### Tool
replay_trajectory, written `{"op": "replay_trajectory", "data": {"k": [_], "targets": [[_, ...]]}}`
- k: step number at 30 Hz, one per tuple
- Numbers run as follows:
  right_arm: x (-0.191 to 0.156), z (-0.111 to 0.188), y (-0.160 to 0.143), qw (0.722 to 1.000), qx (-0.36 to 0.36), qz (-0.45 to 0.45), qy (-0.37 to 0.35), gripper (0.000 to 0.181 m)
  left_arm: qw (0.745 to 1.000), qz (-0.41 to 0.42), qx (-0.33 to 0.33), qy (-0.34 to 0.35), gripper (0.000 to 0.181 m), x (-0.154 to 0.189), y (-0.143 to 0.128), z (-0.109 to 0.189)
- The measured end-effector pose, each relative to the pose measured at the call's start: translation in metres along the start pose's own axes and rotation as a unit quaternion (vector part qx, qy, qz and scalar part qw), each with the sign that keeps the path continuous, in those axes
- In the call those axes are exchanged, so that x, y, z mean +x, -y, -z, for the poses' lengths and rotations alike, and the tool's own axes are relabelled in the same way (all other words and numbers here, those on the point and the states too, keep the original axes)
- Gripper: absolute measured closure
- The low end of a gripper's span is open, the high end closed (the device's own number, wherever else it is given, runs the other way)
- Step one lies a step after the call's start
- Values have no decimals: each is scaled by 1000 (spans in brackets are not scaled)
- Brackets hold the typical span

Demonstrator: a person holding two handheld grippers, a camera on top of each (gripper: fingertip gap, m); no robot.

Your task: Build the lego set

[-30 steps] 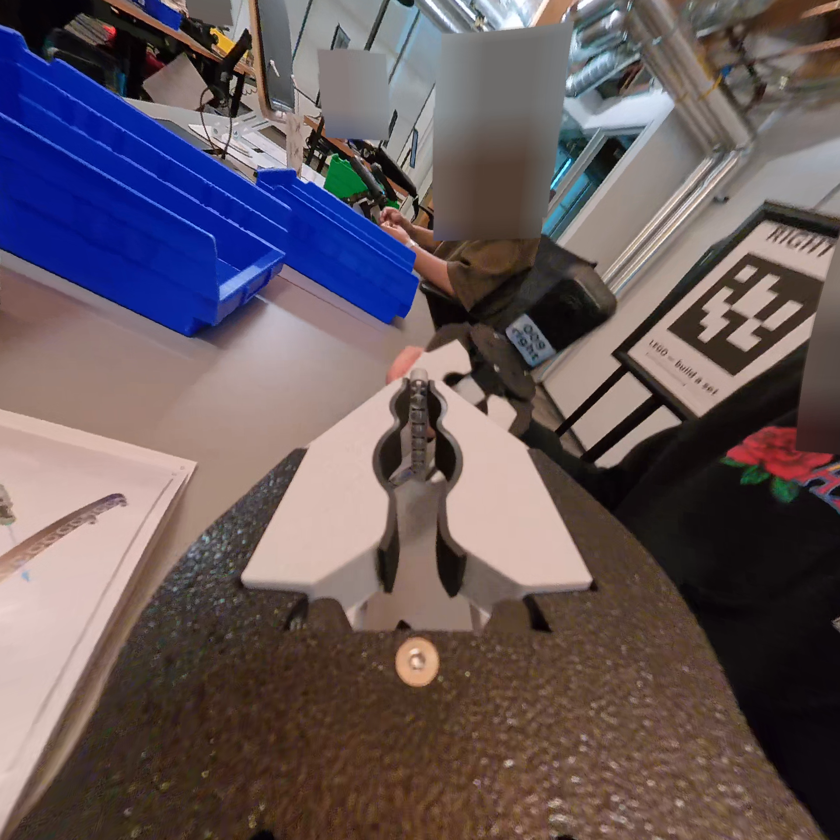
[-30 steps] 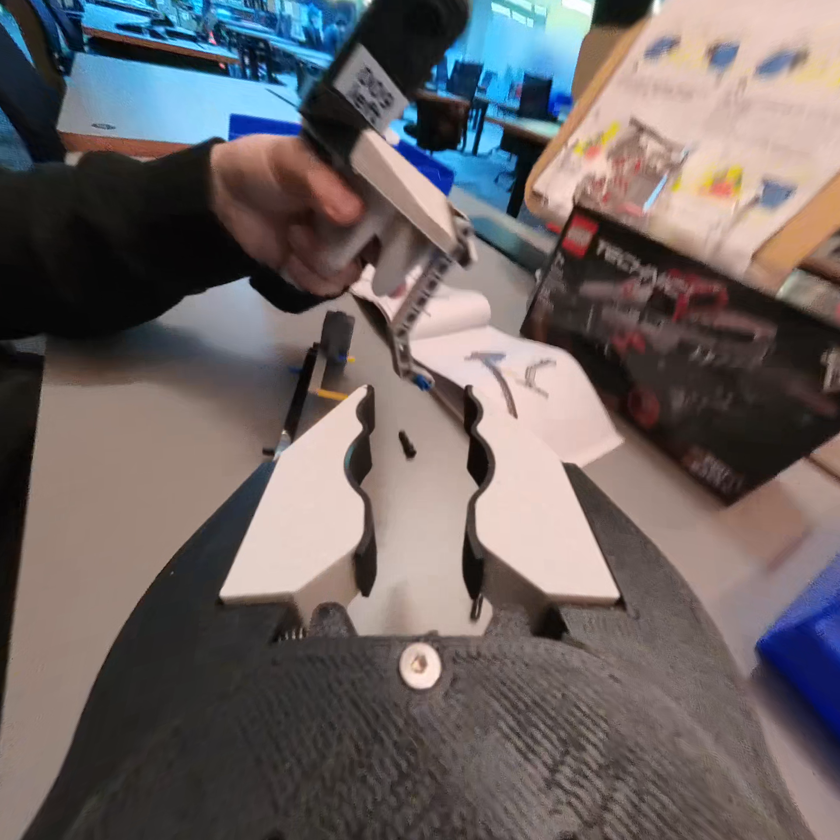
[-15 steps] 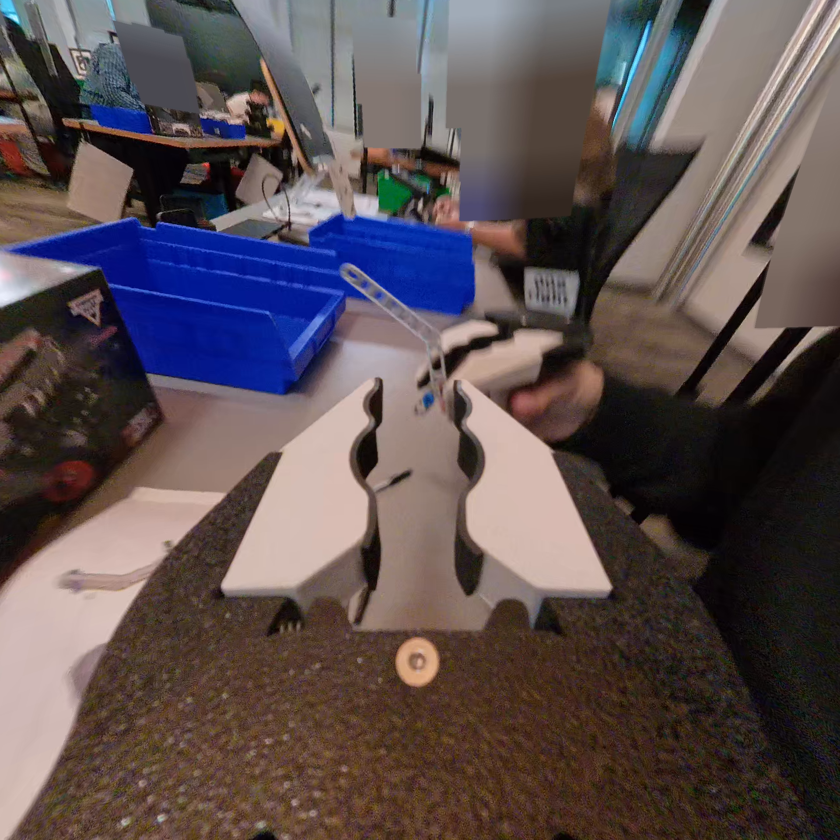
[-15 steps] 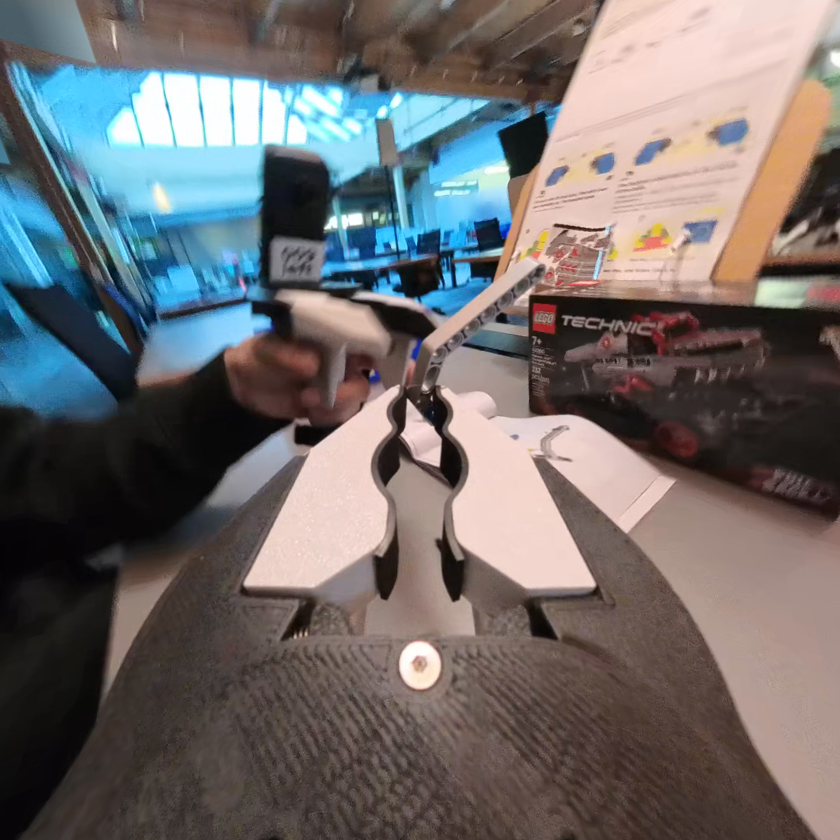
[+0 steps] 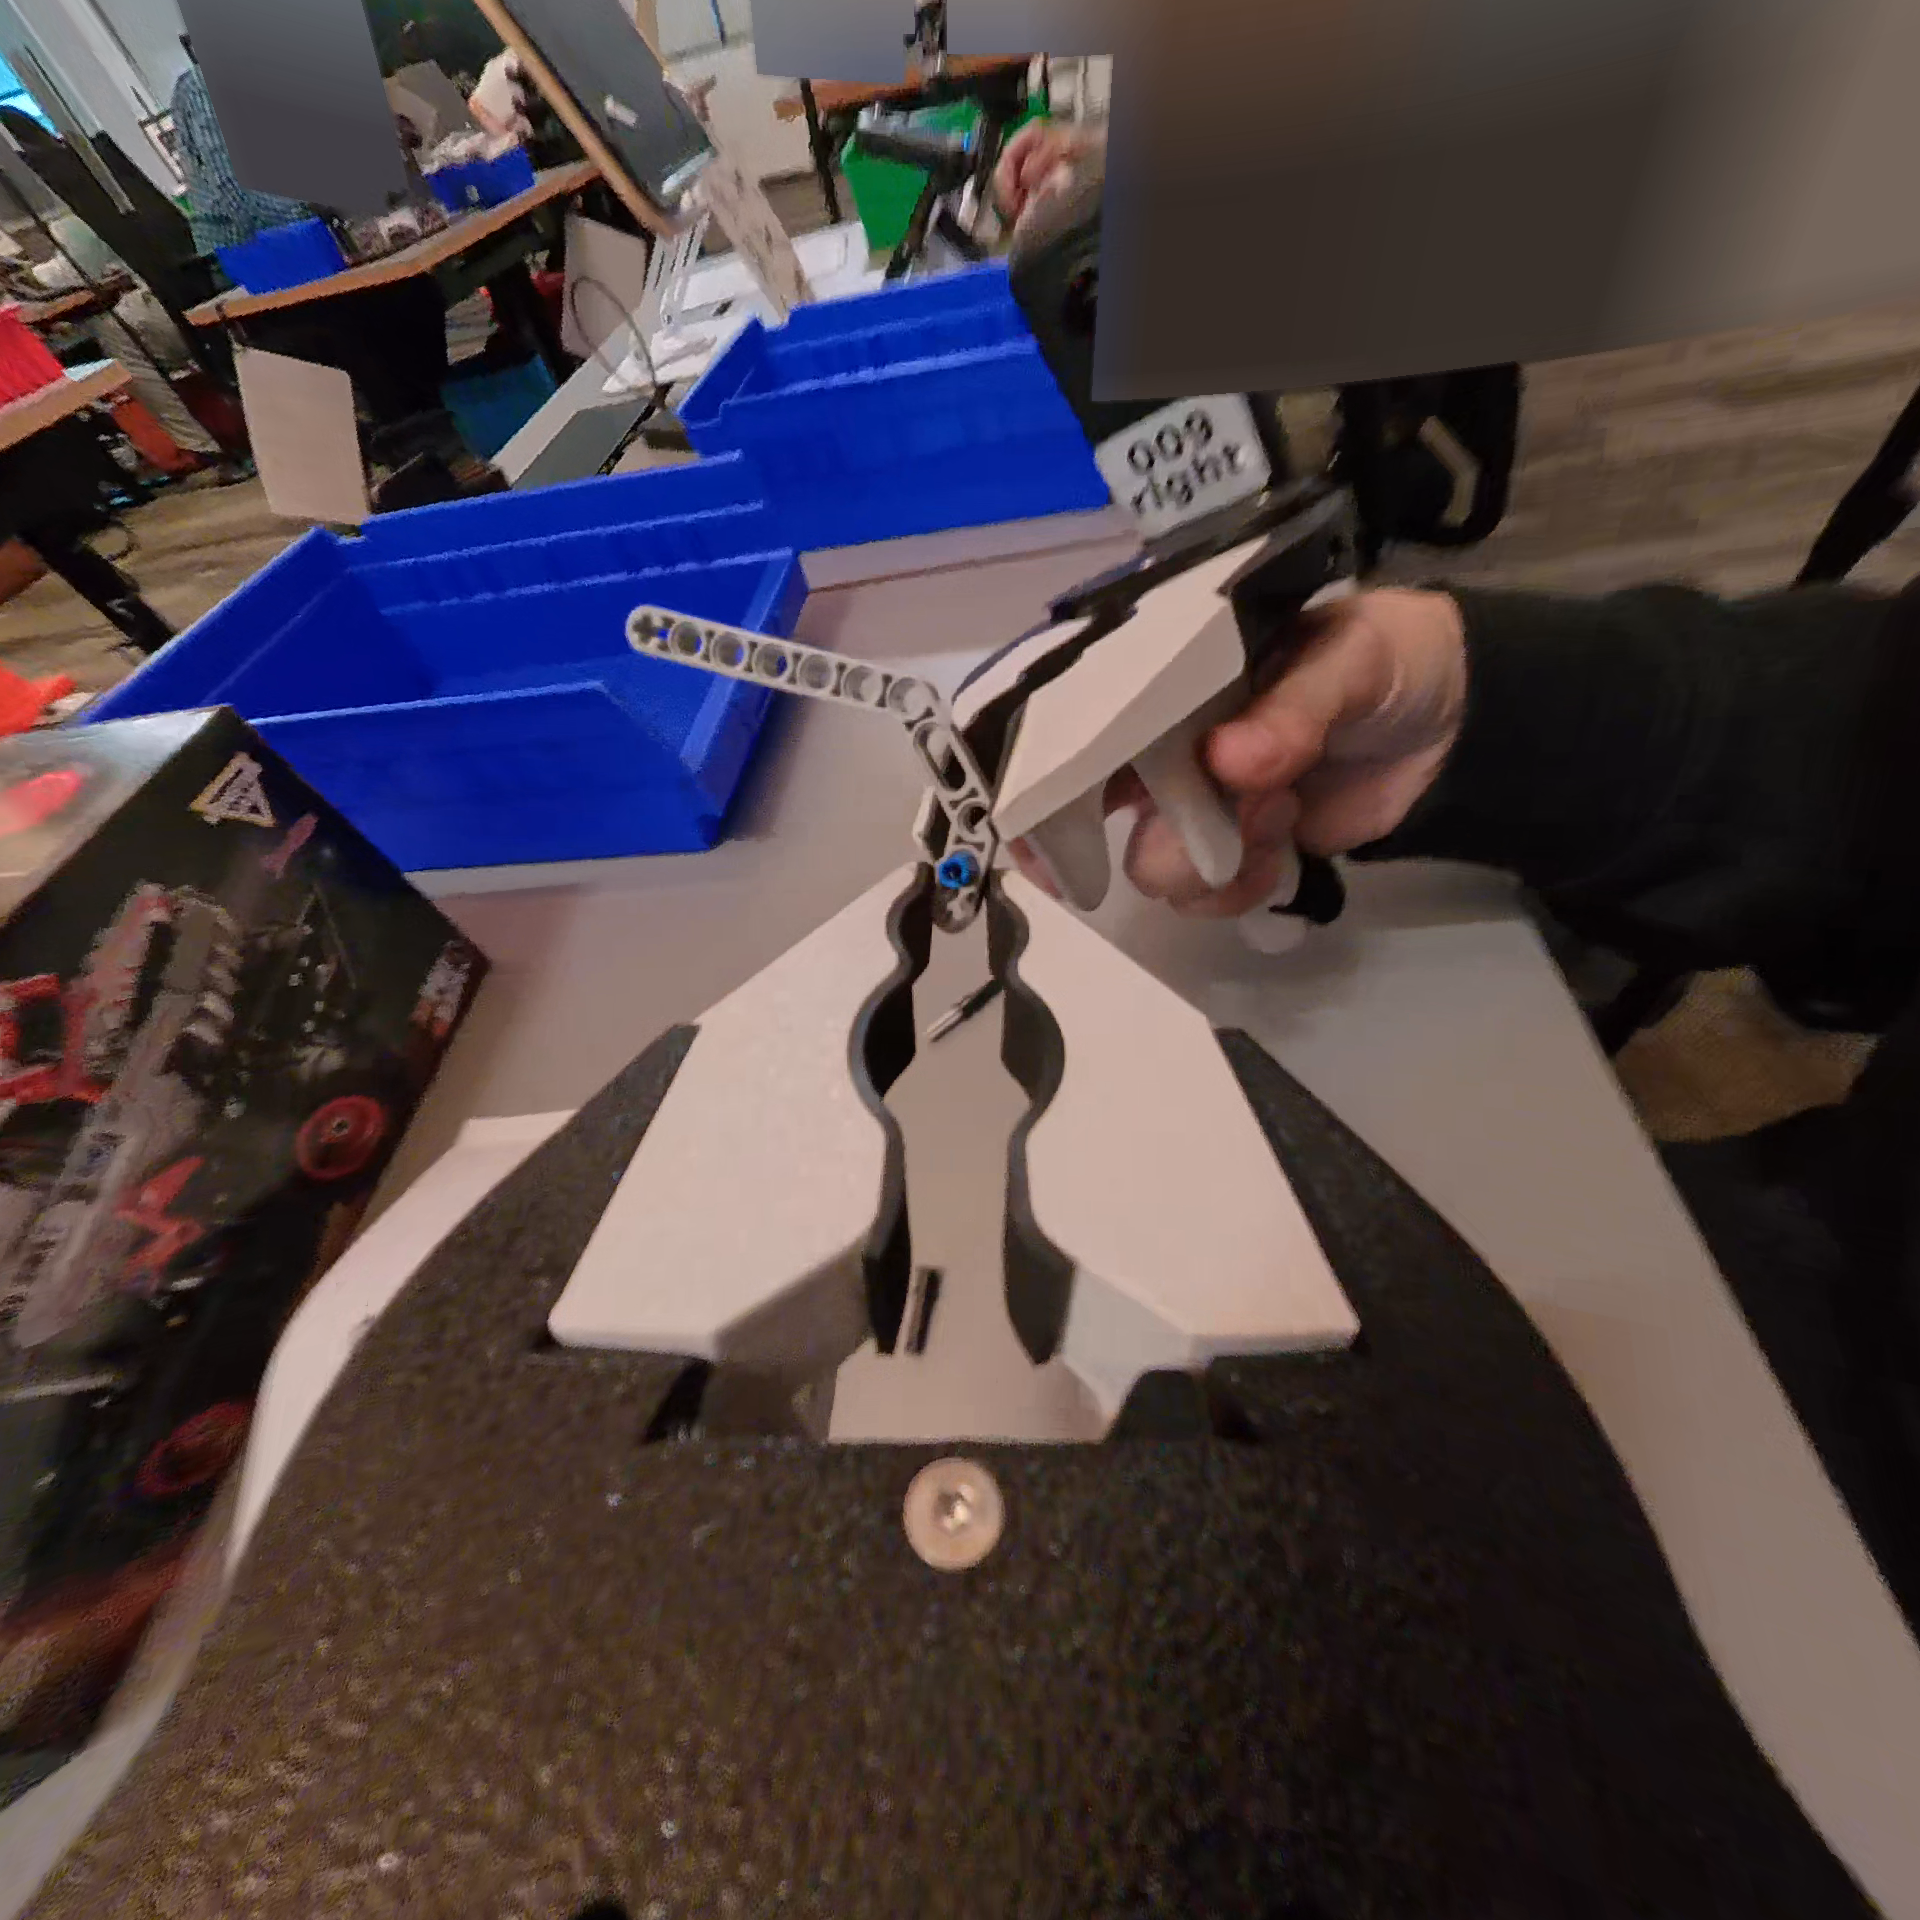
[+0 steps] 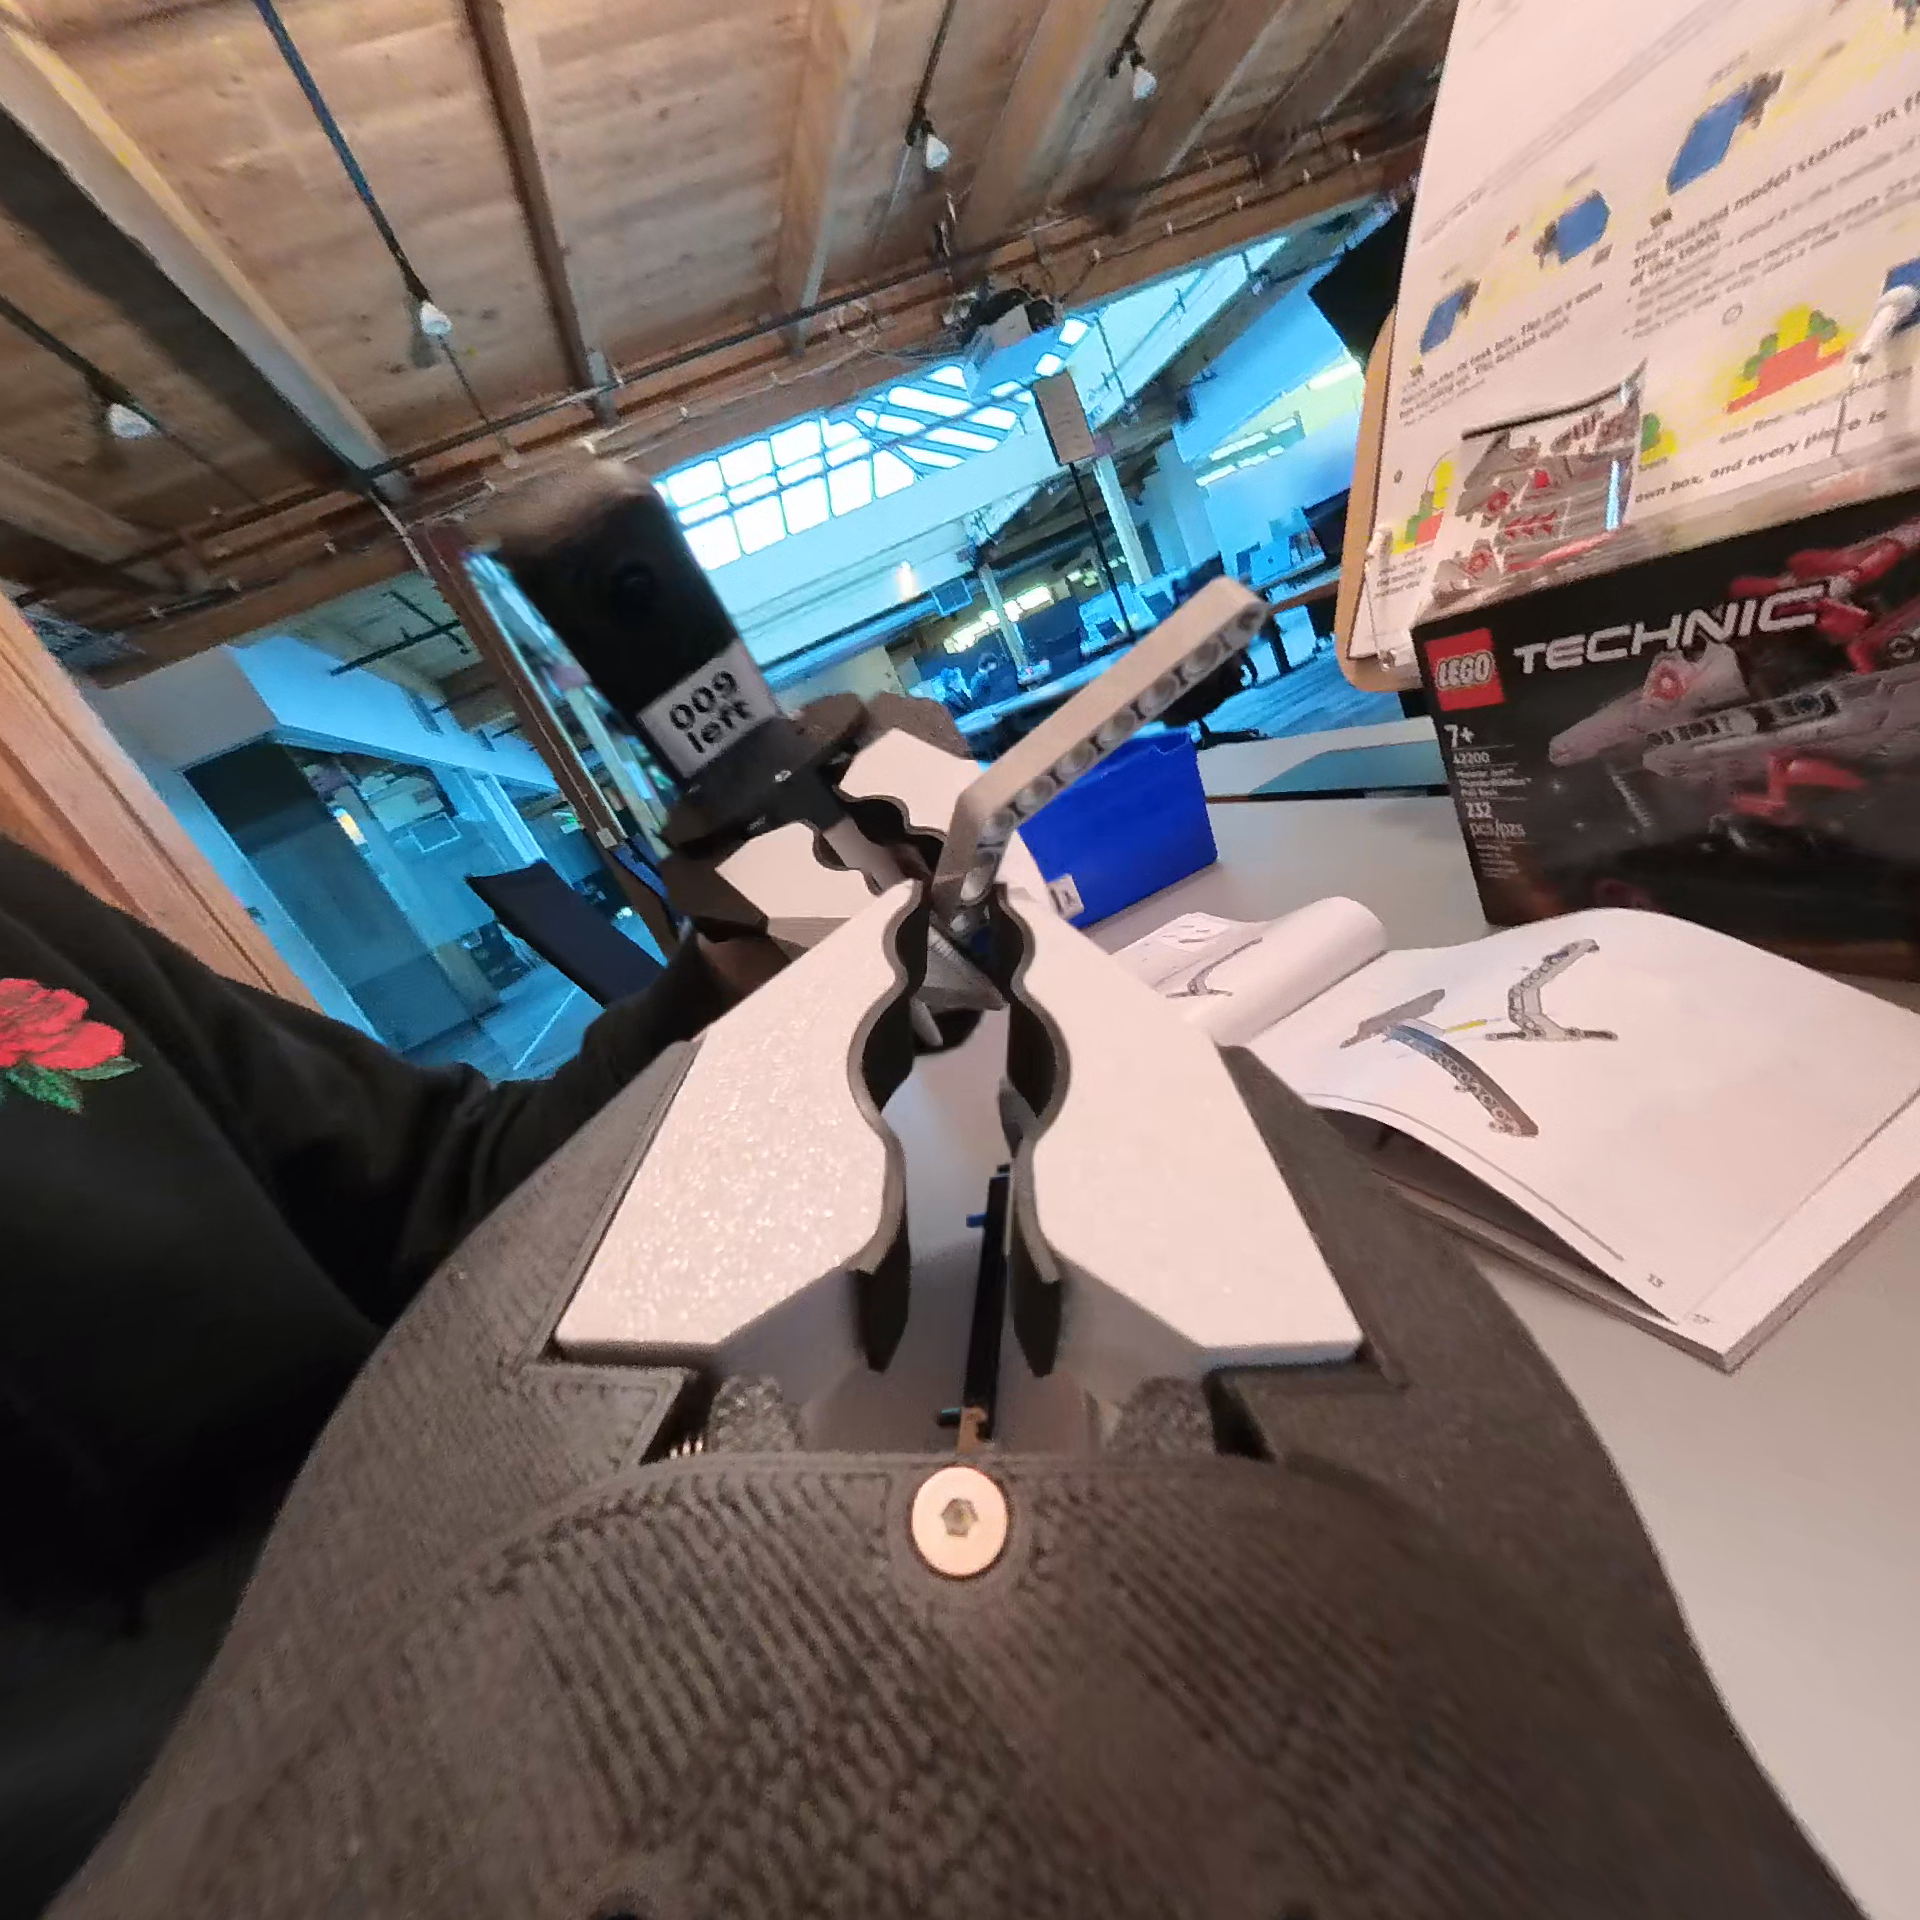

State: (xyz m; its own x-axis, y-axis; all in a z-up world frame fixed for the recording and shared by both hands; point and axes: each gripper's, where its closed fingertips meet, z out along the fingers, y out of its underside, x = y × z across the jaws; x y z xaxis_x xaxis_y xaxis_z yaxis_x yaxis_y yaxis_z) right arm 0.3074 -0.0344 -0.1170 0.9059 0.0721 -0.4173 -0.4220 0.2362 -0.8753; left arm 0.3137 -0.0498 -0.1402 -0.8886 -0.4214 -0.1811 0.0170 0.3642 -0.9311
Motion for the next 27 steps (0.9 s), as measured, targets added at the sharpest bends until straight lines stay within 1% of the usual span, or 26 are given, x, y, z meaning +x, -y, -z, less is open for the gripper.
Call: {"op": "replay_trajectory", "data": {"k": [1,3,4,5,7,10,12,13,14,15,16,17,22,25,26,27], "targets": [[-2,1,3,1000,9,-2,9,173,999,23,20,-10,177,1,4,1],[0,5,10,1000,27,-1,3,168,994,87,56,-38,176,3,11,3],[0,7,12,999,32,7,4,170,989,118,66,-56,176,5,11,3],[1,7,11,1000,28,14,-1,170,985,138,74,-67,176,6,11,3],[1,6,8,1000,12,17,-6,164,982,151,85,-80,176,9,10,2],[-3,3,3,1000,-1,7,12,172,979,157,85,-96,176,12,8,0],[-5,2,1,1000,-7,10,19,173,978,161,77,-108,176,15,6,0],[-4,1,-2,1000,-15,14,13,174,980,159,65,-105,176,14,2,-1],[-2,1,-4,1000,-25,16,7,175,983,148,52,-91,171,11,-2,-1],[-1,1,-7,999,-33,14,4,175,988,133,40,-71,162,7,-6,-1],[2,1,-8,999,-40,12,-1,175,991,118,29,-58,161,3,-8,1],[4,2,-10,999,-46,12,-8,175,992,106,22,-57,165,4,-9,2],[4,-1,-13,998,-56,5,-11,175,994,85,8,-65,170,6,-6,5],[2,-1,-13,998,-59,16,-9,175,993,93,6,-70,173,6,-6,6],[0,0,-11,998,-56,25,-5,171,992,101,16,-74,176,6,-5,6],[-1,2,-9,998,-57,36,-9,163,991,111,32,-74,176,3,-2,7]]}}
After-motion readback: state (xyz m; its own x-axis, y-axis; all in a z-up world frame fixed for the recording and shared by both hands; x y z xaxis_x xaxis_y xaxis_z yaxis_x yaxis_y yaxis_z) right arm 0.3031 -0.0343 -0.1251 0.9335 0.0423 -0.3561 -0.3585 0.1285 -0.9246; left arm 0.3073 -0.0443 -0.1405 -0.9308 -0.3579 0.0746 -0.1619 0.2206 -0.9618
